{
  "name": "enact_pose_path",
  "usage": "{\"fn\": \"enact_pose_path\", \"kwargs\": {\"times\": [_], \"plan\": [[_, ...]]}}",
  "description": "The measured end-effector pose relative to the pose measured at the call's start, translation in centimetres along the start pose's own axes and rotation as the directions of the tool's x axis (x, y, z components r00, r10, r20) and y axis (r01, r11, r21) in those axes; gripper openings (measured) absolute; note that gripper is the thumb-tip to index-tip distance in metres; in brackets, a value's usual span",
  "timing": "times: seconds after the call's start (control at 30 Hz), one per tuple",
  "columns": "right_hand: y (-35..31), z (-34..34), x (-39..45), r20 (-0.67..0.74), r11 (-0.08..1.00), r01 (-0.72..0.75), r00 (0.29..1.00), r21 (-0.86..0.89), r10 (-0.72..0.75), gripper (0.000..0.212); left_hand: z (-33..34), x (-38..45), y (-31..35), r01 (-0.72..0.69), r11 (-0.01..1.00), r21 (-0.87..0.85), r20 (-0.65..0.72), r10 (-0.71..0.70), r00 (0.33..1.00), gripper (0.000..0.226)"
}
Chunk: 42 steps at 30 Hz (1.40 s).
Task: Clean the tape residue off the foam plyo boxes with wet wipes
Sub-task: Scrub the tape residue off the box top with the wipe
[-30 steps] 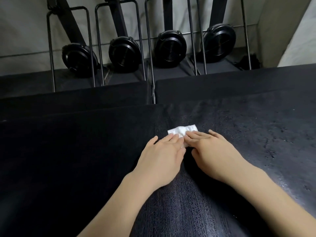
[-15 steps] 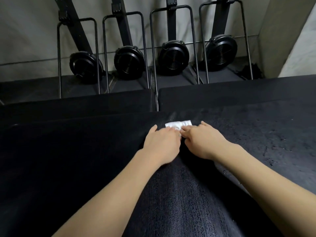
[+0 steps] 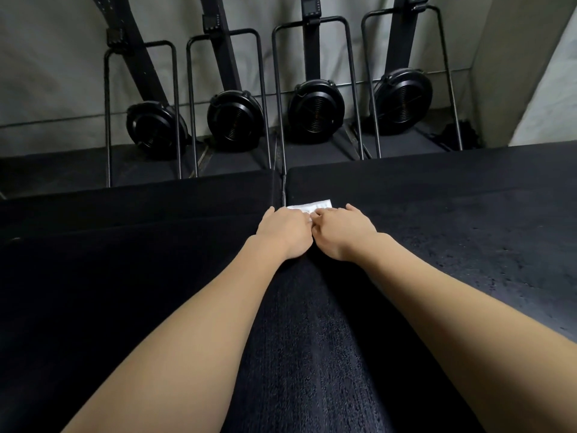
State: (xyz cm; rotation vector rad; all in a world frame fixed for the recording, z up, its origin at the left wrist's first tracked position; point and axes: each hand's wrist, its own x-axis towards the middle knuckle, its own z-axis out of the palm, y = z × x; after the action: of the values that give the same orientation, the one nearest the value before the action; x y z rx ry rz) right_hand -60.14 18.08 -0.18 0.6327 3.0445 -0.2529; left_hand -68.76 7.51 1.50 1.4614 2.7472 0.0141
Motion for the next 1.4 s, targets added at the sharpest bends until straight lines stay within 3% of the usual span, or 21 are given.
{"fn": "enact_pose_path", "kwargs": {"times": [0.17,0.3,0.53,0.83,1.1,1.23,1.4], "plan": [[1.1,-0.7,-5.1,-0.058,0.997,0.022,0.998,-0.078,-0.027,0.047,0.2,-3.2,2.5,-0.075,0.996,-0.051,-0.079,0.070,0.994,0.033],[1.9,-0.9,-11.5,-0.106,0.976,0.057,0.991,-0.209,-0.081,0.070,0.5,-7.3,4.5,-0.199,0.980,-0.026,-0.142,0.193,0.971,0.037],[4.3,-0.9,-7.6,-0.054,0.994,-0.028,0.998,-0.104,0.022,0.056,0.2,-5.1,5.4,-0.133,0.991,0.020,-0.154,0.134,0.979,0.030],[6.2,-1.4,-1.7,-0.087,0.994,-0.105,0.991,-0.027,0.102,0.049,0.4,2.6,6.0,-0.044,0.997,0.062,-0.001,0.045,0.999,0.037],[6.3,-0.6,-8.6,-0.110,0.999,0.024,0.994,0.027,-0.021,0.044,0.6,-3.7,7.3,-0.150,0.987,0.061,-0.088,0.155,0.984,0.035],[5.6,-0.2,-14.1,-0.069,0.996,0.062,0.995,-0.057,-0.066,0.057,1.0,-8.5,8.2,-0.219,0.976,0.021,-0.146,0.220,0.965,0.035],[5.0,-0.5,-16.2,-0.027,1.000,0.020,0.999,-0.018,-0.020,0.048,2.4,-10.0,8.3,-0.237,0.971,0.039,-0.208,0.240,0.948,0.036]]}}
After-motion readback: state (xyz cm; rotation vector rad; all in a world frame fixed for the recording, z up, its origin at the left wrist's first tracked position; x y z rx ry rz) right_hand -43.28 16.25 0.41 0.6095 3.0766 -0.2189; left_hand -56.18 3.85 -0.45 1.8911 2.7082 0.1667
